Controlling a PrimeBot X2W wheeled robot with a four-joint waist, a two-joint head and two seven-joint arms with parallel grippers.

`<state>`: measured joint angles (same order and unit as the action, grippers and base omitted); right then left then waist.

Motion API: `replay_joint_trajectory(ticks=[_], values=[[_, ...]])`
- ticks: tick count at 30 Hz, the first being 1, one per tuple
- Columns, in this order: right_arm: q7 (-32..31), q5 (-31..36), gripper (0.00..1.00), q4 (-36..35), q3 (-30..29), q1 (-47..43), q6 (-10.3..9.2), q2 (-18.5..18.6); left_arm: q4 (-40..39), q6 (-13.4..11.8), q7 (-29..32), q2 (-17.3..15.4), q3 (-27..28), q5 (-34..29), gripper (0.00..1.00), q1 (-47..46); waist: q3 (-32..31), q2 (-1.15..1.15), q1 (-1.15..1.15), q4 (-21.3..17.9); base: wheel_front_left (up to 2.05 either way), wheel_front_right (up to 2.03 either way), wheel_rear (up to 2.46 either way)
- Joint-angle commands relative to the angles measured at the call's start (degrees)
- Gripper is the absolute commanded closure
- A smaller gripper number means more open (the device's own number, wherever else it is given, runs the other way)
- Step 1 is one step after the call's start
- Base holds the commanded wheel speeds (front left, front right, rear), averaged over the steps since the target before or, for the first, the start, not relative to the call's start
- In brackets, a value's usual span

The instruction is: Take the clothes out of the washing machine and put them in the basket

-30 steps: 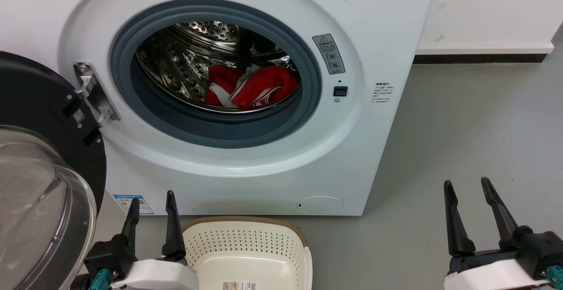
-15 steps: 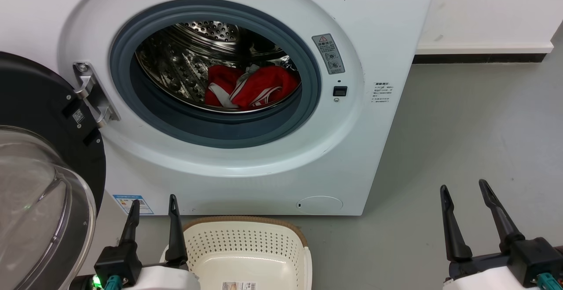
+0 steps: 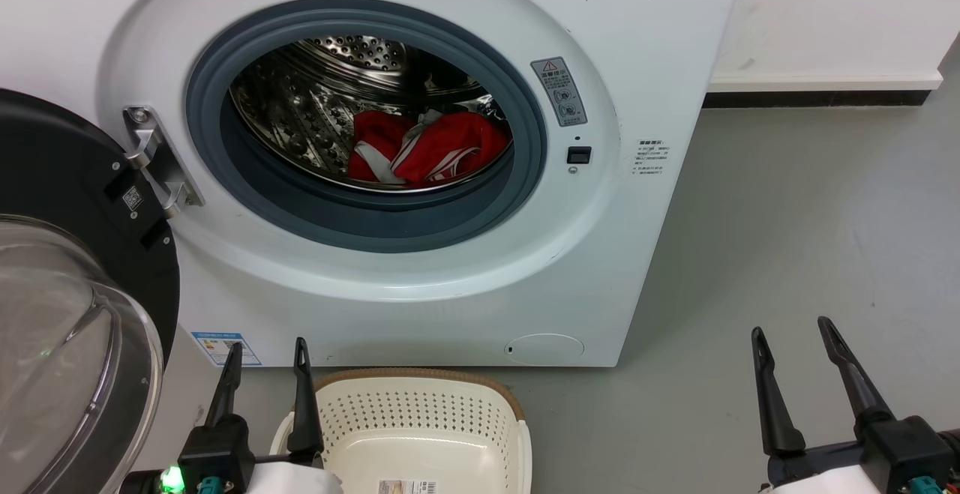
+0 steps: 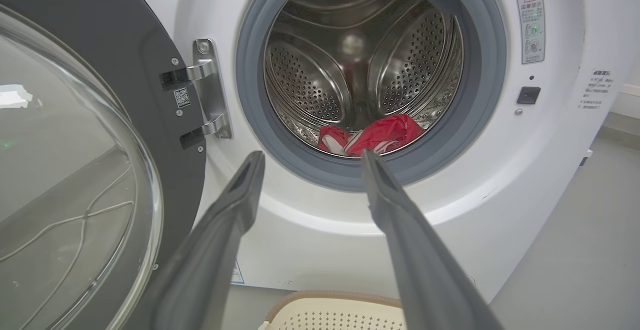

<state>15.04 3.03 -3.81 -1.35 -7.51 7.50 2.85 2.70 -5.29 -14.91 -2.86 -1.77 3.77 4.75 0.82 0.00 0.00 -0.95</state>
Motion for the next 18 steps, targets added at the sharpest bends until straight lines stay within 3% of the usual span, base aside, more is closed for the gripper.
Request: replay_joint_trajectory(ticks=[1,18], values=[[0.2,-0.2,0.0,0.1,-0.1,-0.6,-0.02,0.0,0.1,-0.2,-0.4,0.0,0.0,0.3,0.0,0.6,0.0,0.0,0.0,0.0,0.0,0.0,0.0],[0.2,-3.9,0.0,1.9,0.4,-0.6,-0.03,0.0,0.8,-0.1,-0.3,0.0,0.3,0.6,0.0,0.6,0.2,0.0,0.0,0.0,0.0,0.0,0.0]])
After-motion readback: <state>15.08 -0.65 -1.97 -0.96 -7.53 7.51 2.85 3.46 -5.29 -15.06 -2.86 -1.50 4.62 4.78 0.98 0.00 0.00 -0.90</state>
